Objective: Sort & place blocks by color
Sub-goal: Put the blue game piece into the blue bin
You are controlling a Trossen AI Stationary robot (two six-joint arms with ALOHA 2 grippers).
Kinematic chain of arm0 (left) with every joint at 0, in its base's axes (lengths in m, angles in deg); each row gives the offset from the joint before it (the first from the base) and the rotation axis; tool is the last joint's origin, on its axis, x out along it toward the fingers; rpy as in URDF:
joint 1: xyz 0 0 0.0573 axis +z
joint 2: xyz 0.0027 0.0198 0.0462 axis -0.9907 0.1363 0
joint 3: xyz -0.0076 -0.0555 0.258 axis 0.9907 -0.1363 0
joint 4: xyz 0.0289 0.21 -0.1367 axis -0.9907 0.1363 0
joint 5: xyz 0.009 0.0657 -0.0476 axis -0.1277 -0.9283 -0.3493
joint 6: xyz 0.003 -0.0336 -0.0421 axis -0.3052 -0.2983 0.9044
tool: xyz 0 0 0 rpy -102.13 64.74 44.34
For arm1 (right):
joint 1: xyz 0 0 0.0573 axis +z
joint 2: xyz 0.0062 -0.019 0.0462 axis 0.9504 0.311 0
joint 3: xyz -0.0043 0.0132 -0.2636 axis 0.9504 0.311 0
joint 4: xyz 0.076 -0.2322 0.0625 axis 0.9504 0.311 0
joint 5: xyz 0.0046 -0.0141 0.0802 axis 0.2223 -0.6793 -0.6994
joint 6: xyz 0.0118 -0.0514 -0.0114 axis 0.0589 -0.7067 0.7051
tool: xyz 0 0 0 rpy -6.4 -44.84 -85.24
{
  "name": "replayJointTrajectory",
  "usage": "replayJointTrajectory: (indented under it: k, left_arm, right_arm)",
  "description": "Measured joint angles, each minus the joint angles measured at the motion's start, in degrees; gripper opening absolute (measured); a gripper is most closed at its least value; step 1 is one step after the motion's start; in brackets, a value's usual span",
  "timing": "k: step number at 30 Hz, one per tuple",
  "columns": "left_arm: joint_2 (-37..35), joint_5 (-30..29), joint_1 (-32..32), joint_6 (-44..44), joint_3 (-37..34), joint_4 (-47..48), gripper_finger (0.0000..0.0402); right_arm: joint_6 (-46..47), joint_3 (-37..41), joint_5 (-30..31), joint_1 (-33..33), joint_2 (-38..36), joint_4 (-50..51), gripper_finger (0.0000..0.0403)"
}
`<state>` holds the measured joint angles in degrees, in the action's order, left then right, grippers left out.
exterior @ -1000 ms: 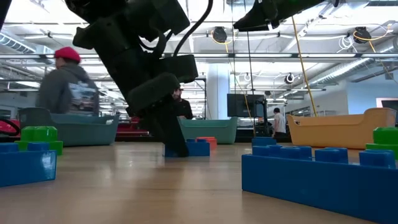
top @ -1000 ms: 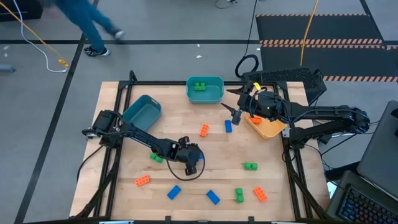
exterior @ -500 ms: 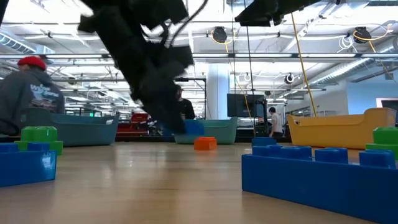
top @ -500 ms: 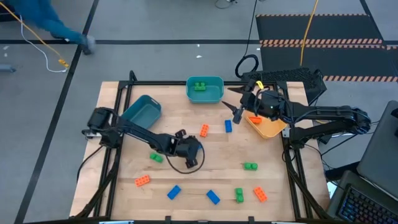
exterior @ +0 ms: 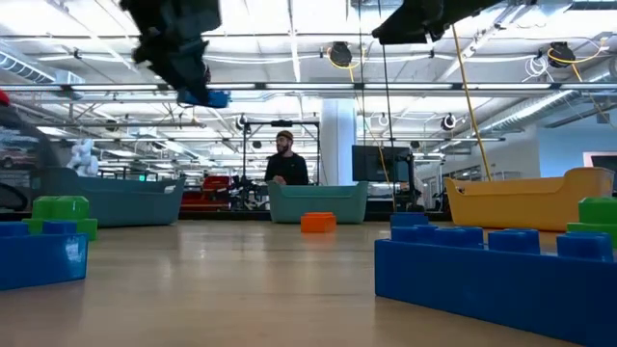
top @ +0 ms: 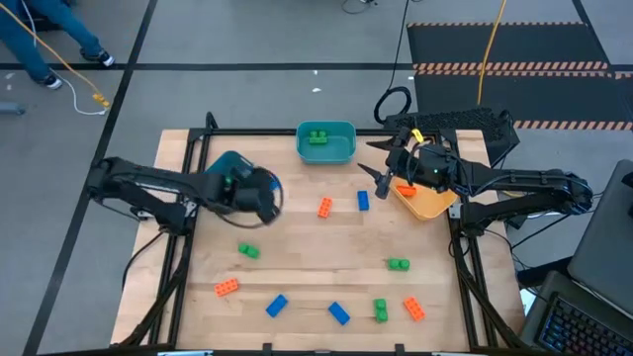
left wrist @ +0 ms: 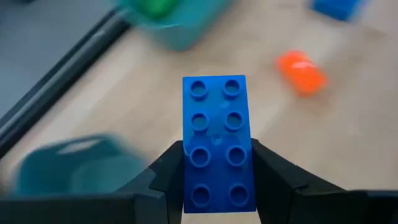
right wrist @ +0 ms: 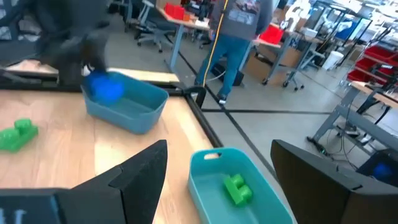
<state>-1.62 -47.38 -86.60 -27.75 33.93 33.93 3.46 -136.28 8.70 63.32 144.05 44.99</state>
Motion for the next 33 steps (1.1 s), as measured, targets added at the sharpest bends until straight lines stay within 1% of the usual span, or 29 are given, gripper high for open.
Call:
replayJointTrajectory:
  k: [4,6,8,13,17,21,25,27,30,33]
  left_arm:
    - [-2.7,-3.5,3.1,7.4,0.0,11.5,0.0138]
    - [-2.9,-3.8,4.5,9.2,0.0,15.3,0.0138]
    - [-2.9,-3.9,6.0,9.7,-0.3,17.1,0.0138]
    - [-2.9,-3.8,10.1,9.5,-3.7,18.4,0.0138]
    - [-2.9,-3.9,14.2,11.4,-8.0,17.8,0.0138]
    - [-2.9,-3.7,16.1,12.3,-13.1,15.6,0.0138]
    - [-2.9,-2.9,17.4,12.8,-15.9,14.7,0.0138]
    - [-2.9,-2.8,18.3,13.4,-16.5,14.7,0.0152]
    - [-2.9,-2.5,19.7,13.8,-16.9,14.3,0.0192]
    - [-2.9,-0.7,21.1,13.7,-16.9,13.0,0.0226]
  right_arm:
    - [-0.1,0.0,0.0,0.0,-0.1,-0.1,0.0279]
    - [-0.2,0.0,0.0,0.0,-0.1,-0.2,0.0279]
    - [-0.5,0.0,0.0,0.0,-0.1,-0.9,0.0279]
    - [-1.0,0.0,0.0,0.0,-0.1,-1.9,0.0279]
    - [-1.7,0.0,0.0,0.0,-0.1,-2.3,0.0279]
    - [-1.8,0.0,0.0,0.0,-0.1,-3.7,0.0279]
    - [-2.1,0.0,0.0,0.0,0.0,-4.5,0.0279]
    - [-2.9,0.0,0.0,0.0,0.1,-5.6,0.0279]
    - [-3.7,0.0,0.0,0.0,0.2,-6.1,0.0279]
    - [-4.8,0.0,0.0,-0.2,0.6,-6.1,0.0279]
